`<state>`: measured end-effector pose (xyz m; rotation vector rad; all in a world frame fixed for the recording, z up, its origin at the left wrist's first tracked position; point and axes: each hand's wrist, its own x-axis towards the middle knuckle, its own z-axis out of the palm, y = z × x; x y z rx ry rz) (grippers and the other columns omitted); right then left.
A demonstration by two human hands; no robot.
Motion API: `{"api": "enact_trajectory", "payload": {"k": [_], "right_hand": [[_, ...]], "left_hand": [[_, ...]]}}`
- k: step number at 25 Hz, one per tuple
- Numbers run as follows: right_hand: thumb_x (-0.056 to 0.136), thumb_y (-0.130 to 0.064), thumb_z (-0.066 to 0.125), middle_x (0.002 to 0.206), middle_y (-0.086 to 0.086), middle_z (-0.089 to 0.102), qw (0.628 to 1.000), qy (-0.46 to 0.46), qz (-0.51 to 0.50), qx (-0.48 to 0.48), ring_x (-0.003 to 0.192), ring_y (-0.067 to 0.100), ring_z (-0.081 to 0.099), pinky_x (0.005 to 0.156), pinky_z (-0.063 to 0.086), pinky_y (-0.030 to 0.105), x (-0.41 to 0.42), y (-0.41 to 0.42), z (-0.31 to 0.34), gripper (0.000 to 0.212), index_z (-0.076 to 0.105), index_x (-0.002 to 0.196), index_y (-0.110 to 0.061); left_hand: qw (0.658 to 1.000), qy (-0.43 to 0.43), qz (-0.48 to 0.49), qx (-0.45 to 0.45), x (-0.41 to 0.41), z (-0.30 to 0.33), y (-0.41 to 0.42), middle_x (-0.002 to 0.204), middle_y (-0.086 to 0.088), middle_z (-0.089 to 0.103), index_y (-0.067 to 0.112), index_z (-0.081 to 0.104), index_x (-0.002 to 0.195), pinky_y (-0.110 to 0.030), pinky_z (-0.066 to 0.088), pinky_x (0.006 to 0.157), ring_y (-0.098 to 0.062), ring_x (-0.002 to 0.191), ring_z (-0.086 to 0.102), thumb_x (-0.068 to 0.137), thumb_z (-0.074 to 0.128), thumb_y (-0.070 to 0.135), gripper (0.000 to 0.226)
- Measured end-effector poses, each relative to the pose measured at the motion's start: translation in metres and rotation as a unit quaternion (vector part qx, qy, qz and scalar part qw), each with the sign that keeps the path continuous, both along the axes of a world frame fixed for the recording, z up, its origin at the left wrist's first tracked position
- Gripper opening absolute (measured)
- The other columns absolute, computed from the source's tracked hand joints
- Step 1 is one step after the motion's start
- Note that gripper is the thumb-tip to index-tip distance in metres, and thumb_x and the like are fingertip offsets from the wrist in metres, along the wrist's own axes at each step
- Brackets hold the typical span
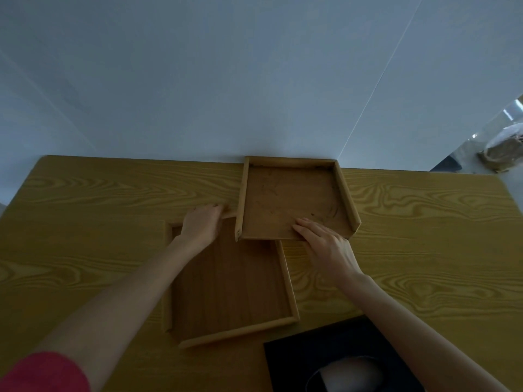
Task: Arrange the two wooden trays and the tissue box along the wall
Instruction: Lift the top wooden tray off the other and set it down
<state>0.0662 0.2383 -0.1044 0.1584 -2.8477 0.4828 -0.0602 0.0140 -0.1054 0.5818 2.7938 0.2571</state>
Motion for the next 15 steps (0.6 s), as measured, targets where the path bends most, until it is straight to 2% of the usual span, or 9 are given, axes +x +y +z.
{"api": "enact_trajectory", "payload": {"k": [2, 5, 10, 15], "right_hand": [[0.064, 0.008, 0.079, 0.104, 0.01, 0.073, 1.0, 0.003, -0.006, 0.003, 0.095, 0.024, 0.069, 0.073, 0.058, 0.039, 0.0, -0.001, 0.001, 0.04, 0.07, 0.1, -0.006], [0.065, 0.008, 0.078, 0.104, 0.01, 0.073, 1.0, 0.005, -0.014, 0.01, 0.095, 0.024, 0.07, 0.072, 0.058, 0.038, 0.001, -0.004, 0.003, 0.039, 0.071, 0.1, -0.006], [0.068, 0.009, 0.074, 0.106, 0.01, 0.072, 0.999, -0.004, -0.031, 0.007, 0.096, 0.026, 0.069, 0.072, 0.058, 0.04, 0.001, -0.008, 0.006, 0.037, 0.07, 0.102, -0.006], [0.068, 0.009, 0.074, 0.106, 0.01, 0.072, 0.999, -0.026, -0.032, 0.025, 0.092, 0.026, 0.07, 0.064, 0.059, 0.038, 0.001, -0.012, 0.004, 0.038, 0.069, 0.103, -0.007]], "left_hand": [[0.999, 0.027, -0.025, -0.011, 0.0, -0.003, -0.004, 0.126, -0.01, 0.06, 0.016, 0.045, 0.133, -0.038, 0.048, 0.085, -0.029, 0.113, 0.056, 0.088, 0.044, -0.003, 0.049], [0.999, 0.029, -0.039, -0.01, -0.002, -0.006, -0.013, 0.127, -0.011, 0.058, 0.016, 0.045, 0.133, -0.037, 0.048, 0.079, -0.03, 0.11, 0.056, 0.086, 0.04, -0.008, 0.053], [0.998, 0.024, -0.05, -0.014, -0.007, -0.007, -0.037, 0.135, -0.009, 0.053, 0.019, 0.043, 0.134, -0.038, 0.049, 0.084, -0.03, 0.117, 0.053, 0.085, 0.04, -0.012, 0.059], [1.0, 0.017, -0.003, -0.026, -0.012, -0.006, -0.077, 0.137, -0.01, 0.052, 0.018, 0.044, 0.134, -0.042, 0.047, 0.09, -0.032, 0.121, 0.05, 0.089, 0.035, -0.009, 0.053]]}}
